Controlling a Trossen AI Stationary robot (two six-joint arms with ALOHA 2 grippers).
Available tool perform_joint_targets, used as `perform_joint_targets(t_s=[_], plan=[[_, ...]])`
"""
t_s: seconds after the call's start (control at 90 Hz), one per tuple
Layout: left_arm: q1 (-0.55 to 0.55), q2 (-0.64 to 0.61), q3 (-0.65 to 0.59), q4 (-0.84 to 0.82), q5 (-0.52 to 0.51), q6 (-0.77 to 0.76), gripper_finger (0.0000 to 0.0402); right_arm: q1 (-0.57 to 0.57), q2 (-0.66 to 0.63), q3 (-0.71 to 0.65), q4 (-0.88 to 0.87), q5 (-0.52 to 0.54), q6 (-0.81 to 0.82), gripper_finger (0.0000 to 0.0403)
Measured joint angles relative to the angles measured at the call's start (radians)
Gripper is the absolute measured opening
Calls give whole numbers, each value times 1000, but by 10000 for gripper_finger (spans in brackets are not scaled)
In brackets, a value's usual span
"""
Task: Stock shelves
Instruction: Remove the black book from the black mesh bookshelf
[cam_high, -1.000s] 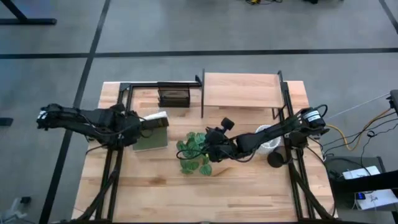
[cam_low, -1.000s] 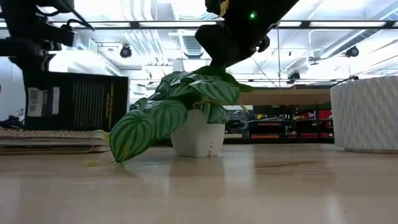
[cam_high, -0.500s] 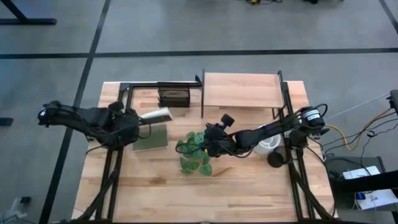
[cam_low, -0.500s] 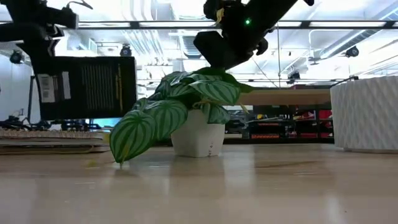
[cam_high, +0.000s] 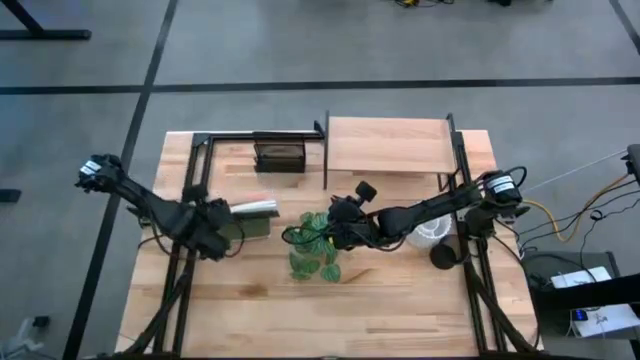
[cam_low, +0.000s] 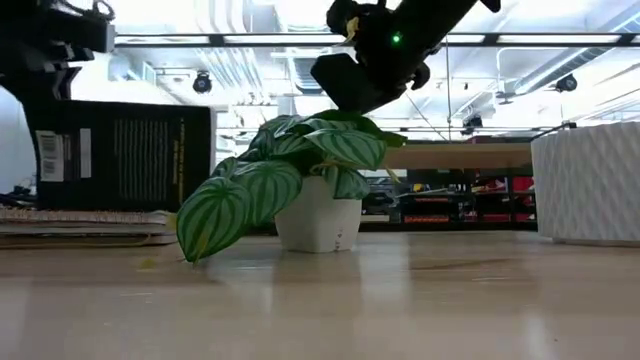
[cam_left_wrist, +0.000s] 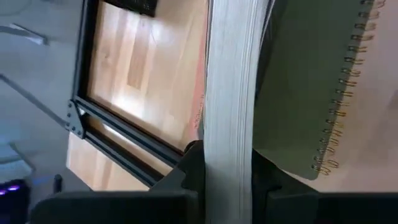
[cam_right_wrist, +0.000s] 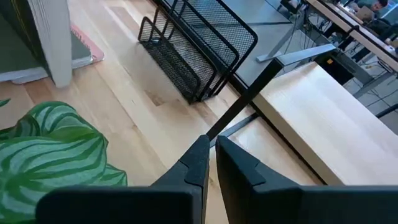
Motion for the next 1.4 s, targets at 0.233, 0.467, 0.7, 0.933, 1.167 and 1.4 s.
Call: perform_joint_targets(t_s=[0.233, 0.467, 0.7, 0.933, 1.167, 1.4], plan=[[-2, 80, -87, -1, 87, -2, 43, 0, 0, 0, 0, 0, 6, 14], [-14, 113, -98, 79, 148, 37, 46, 0, 0, 0, 2, -6, 13, 14], [-15, 94, -100, 163, 212, 35, 48, 0, 0, -2, 6, -8, 10, 14], [-16, 94, -133, 265, 245, 25, 75, -7, 0, -2, 6, -8, -7, 14], [-16, 94, -210, 362, 336, 4, 116, -23, 0, -2, 7, -8, -28, 14], [-16, 93, -243, 416, 412, -20, 159, -40, 0, -2, 11, -8, -40, 14]])
